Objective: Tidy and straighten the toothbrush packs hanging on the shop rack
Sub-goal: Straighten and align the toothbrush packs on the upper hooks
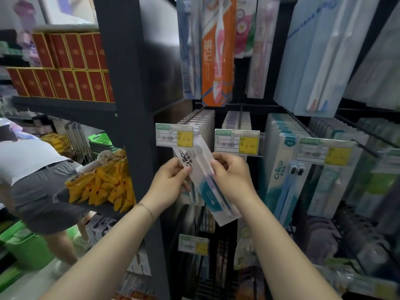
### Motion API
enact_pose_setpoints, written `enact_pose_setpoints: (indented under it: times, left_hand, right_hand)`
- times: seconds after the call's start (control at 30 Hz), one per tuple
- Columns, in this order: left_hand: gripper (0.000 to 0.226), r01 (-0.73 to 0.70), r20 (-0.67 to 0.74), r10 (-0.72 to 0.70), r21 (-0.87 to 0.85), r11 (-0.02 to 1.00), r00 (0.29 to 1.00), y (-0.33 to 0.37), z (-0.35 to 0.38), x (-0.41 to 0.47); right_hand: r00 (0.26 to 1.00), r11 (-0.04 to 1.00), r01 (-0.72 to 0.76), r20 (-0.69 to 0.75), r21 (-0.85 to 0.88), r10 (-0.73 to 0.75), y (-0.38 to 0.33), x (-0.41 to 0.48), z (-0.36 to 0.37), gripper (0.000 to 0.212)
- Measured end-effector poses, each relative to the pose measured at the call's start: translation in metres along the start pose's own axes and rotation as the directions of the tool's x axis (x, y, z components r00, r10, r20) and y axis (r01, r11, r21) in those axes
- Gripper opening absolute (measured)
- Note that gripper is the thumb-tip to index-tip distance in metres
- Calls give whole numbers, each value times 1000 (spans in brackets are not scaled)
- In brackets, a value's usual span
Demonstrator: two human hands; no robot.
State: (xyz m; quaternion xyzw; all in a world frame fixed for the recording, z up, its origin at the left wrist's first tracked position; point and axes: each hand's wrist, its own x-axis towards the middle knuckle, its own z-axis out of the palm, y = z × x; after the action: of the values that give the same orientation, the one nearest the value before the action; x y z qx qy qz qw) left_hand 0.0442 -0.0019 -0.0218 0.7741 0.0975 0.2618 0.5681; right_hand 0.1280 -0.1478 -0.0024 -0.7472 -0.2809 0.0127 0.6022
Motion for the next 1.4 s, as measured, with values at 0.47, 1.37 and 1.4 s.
enact_pose_setpoints:
  times: [0.47, 1.37, 1.4]
  left_hand:
    - [21, -87, -280, 246, 477, 875, 928, -8, -4, -27]
    - [10, -560, 369, 423, 582, 589, 828, 66, 213, -30]
    - [11, -552, 380, 400, 588, 592, 834, 68, 222, -28]
  right_hand:
    - [996, 989, 48, 78, -143, -37, 10, -5, -12, 13]
    - [974, 875, -36, -213, -483, -77, 55, -51, -211, 15]
    - [968, 876, -64, -242, -478, -62, 58, -50, -218, 16]
